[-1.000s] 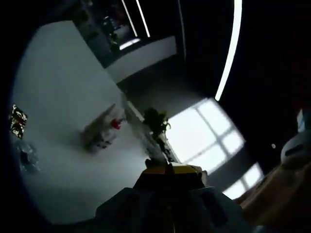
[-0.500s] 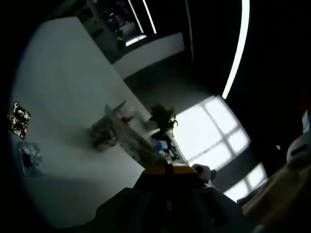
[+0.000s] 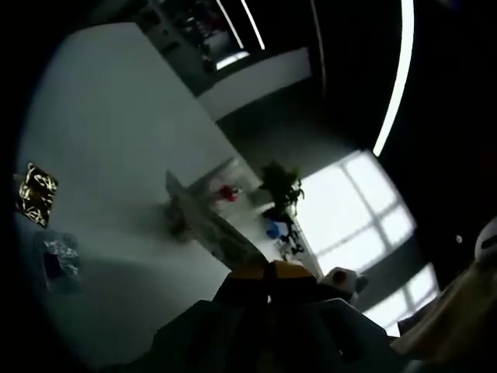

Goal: Arrange the skincare products in the storage area until every visible bottle or jar stands upright without overlapping.

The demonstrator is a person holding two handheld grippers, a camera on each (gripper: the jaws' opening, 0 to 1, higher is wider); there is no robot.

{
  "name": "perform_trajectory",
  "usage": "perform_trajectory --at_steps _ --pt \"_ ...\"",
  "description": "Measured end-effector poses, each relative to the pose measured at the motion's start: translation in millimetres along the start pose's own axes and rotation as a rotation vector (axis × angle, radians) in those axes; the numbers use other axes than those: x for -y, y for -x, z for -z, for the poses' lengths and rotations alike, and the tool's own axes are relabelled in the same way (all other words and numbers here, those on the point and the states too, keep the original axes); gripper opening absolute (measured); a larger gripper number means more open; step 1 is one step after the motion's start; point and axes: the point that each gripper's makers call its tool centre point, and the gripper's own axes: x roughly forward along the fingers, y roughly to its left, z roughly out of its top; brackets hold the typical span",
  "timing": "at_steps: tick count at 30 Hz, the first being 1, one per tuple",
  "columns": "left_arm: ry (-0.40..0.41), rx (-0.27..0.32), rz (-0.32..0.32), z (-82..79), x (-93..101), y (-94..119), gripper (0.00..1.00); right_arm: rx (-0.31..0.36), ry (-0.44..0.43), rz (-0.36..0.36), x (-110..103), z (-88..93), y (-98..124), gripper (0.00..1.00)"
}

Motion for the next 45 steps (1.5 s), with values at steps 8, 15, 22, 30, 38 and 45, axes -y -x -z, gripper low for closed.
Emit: perform_trajectory --at_steps 8,15,22,30,38,45 --pt "-0.008 -0.012 -0.047 -6.8 -22.4 -10.0 0.00 -0.037 0.015 0.054 14.1 9.4 5.2 1.00" --pt "-0.012 -0.028 -0.097 -13.3 -49.5 -22.7 0.00 -0.043 -0.010 0.077 20.1 18.8 7.6 1.00" --pt "-0.012 -0.055 -0.139 -13.3 -70.4 -33.7 0.00 -0.036 -0.016 0.112 27.4 18.3 9.8 1.00" --pt "0.008 -0.070 -0.187 -6.8 -91.4 -40.2 0.00 -0.027 -0.020 0.140 32.1 18.0 12.3 0.99" --pt "0.016 -0.087 -0.286 -1.6 -121.9 -43.2 0.00 -0.018 -0.014 0.165 37.4 17.2 14.7 0.99" --pt "-0.033 -0.142 -0.382 10.0 -143.7 -40.4 0.00 -0.014 -0.015 0.176 39.2 16.8 15.8 0.99"
